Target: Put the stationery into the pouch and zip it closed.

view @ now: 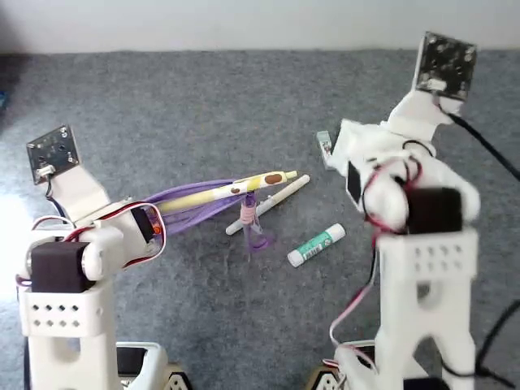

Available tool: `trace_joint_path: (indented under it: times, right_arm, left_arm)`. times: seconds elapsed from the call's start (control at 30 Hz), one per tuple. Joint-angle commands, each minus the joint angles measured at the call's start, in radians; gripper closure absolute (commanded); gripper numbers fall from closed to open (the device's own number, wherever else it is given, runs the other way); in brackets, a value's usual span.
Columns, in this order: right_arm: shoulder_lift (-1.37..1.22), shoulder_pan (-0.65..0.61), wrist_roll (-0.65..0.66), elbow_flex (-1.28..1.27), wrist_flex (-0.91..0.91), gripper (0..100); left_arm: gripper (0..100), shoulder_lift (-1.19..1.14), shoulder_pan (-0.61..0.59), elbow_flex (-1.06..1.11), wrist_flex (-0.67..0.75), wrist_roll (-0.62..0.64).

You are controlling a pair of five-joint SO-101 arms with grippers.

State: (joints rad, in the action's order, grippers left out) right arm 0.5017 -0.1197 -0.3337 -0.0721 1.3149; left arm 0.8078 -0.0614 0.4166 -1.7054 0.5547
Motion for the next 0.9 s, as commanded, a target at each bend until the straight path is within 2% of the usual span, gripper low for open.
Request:
trace_joint_path:
  times: [0.0,0.17,0.33,0.47,0.6,0.87]
  right_arm:
    - [-0.048,-0.005,-0.009,-0.058,-0.054,98.3]
    - [-0.042,-0.191,-0.015,-0.072,-0.090,98.3]
    - [0.114,-0.461,-0.015,-0.012,-0.025,98.3]
    - [0.251,-0.587,-0.015,0.026,-0.016,98.3]
    - [0.312,-0.573,-0.011,0.012,-0.010,98.3]
    - [0.300,-0.286,-0.015,-0.006,0.036,98.3]
  left_arm:
    - [99,0.012,-0.006,0.001,0.025,0.012]
    - [99,0.012,-0.006,0.001,0.025,0.012]
    - [99,0.012,-0.006,0.001,0.025,0.012]
    - [99,0.012,-0.006,0.001,0.025,0.012]
    - [99,0.006,-0.006,0.001,0.025,0.012]
    - [99,0.008,-0.006,0.001,0.025,0.012]
